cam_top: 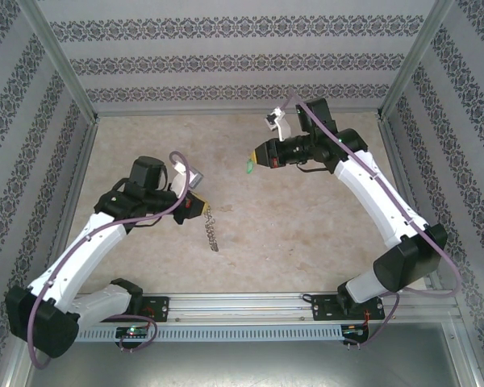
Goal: Put the keys on the keyring
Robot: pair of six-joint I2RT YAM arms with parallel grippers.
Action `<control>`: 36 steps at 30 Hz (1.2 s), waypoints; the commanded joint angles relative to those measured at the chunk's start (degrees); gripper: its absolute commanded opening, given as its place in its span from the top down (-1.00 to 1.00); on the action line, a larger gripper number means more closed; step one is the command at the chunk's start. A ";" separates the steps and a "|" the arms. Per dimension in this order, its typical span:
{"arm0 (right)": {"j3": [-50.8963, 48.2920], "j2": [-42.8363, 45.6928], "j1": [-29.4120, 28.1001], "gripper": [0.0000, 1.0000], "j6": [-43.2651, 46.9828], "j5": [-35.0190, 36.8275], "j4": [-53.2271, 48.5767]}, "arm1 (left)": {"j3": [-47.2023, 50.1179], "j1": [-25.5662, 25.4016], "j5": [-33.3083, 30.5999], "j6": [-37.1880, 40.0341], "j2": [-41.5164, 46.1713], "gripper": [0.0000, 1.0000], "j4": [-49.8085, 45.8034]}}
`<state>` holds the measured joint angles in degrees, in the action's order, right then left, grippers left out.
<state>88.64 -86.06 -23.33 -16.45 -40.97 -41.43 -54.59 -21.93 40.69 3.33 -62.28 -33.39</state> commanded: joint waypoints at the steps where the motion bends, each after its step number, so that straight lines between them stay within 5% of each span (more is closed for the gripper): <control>1: -2.24 2.76 1.04 1.00 -0.69 -0.46 2.62 | -0.71 -2.36 -2.11 2.27 -2.94 1.00 -0.91; 36: -17.61 8.87 12.67 1.00 -4.40 -2.45 3.64 | -20.46 -12.26 -9.88 -4.19 -43.76 1.00 8.17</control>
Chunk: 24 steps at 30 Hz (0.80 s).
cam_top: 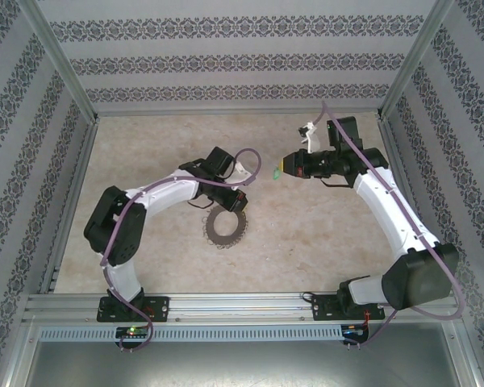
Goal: Put the keys on the keyring
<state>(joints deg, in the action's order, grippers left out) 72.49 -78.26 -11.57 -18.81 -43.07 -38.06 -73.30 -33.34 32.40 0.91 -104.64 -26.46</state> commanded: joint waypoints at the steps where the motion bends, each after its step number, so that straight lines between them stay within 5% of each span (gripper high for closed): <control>1: -1.79 0.96 1.11 1.00 -2.15 -0.16 0.30 | -1.85 -0.93 -2.16 -2.32 -2.35 1.00 1.47; 24: -2.18 -2.68 3.56 1.00 0.00 -0.33 -1.04 | -5.45 -2.12 -6.73 -1.92 -10.04 0.89 -4.76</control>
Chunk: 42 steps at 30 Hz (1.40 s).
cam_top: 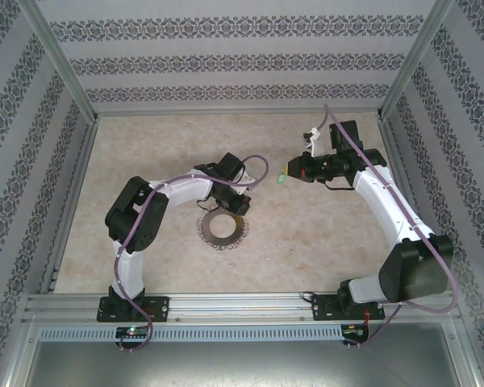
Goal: Put the keys on the keyring
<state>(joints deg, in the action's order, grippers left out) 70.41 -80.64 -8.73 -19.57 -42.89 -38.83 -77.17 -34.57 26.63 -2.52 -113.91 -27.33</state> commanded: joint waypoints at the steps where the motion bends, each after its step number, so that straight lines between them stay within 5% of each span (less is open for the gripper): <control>1: -0.14 -0.31 0.80 1.00 0.76 -0.51 -0.12 | -1.67 -0.85 -1.19 1.71 -0.80 0.82 -4.31; 10: 0.12 -0.55 1.17 1.00 0.78 -0.63 0.16 | -1.98 -0.85 -1.34 2.16 -1.32 0.41 -6.12; 42: 2.19 -2.75 1.26 1.00 1.05 -1.09 -0.45 | -11.64 -5.16 -10.70 13.40 -4.09 0.07 -20.32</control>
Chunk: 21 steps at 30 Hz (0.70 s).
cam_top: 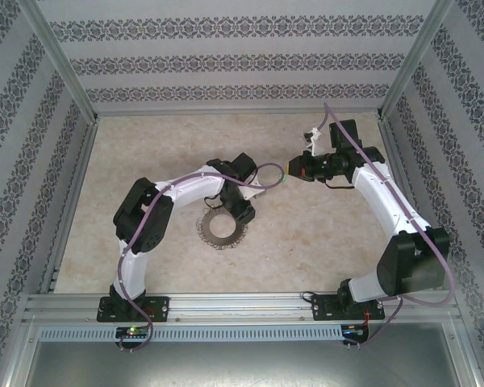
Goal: Put the keys on the keyring
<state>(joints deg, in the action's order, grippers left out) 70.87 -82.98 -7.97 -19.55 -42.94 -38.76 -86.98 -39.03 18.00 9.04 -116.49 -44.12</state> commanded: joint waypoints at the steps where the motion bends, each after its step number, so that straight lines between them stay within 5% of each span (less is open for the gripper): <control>1: 1.73 -0.43 0.50 1.00 1.09 -1.01 -0.53 | -2.33 -0.78 -2.26 1.86 -1.91 0.06 -3.76; 21: 2.52 0.05 1.44 1.00 1.61 -1.27 -1.95 | -6.07 -2.63 -7.31 4.60 -5.79 0.13 -7.04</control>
<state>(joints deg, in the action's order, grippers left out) 71.61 -82.98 -6.85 -19.16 -42.94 -39.72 -91.35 -41.19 12.53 12.27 -120.95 -47.97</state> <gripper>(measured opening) 0.065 0.436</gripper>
